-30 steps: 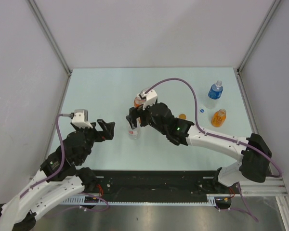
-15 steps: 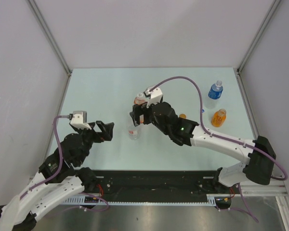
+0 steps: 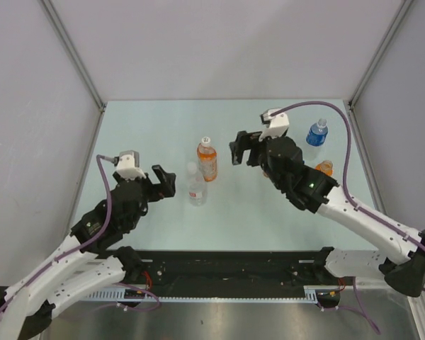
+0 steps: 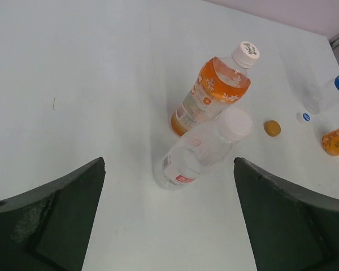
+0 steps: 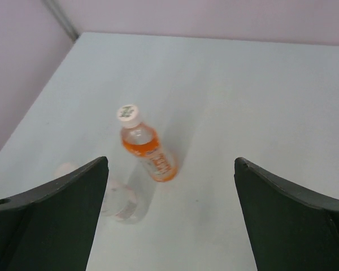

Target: Fold the napkin into a case and place the utensils inside

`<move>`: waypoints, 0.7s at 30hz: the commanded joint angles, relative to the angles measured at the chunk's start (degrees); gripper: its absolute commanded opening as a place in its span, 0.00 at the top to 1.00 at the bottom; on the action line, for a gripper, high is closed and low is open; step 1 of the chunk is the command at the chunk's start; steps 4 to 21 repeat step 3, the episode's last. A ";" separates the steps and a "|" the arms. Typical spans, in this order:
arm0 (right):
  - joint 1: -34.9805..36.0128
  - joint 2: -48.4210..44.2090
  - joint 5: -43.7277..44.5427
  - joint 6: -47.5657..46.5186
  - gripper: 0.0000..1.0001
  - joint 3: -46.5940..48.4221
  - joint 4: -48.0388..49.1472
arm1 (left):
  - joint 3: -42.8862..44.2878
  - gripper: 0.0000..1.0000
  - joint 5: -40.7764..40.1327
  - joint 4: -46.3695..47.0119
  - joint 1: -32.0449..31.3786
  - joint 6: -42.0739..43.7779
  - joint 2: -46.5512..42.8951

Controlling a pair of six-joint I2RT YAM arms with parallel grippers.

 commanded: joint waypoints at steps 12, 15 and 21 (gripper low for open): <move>-3.37 -3.83 0.27 1.59 0.04 -0.80 -4.59 | 1.40 0.00 -0.29 2.30 0.33 -1.62 -0.55; -3.37 -3.83 0.27 1.59 0.04 -0.80 -4.59 | 1.40 0.00 -0.29 2.30 0.33 -1.62 -0.55; -3.37 -3.83 0.27 1.59 0.04 -0.80 -4.59 | 1.40 0.00 -0.29 2.30 0.33 -1.62 -0.55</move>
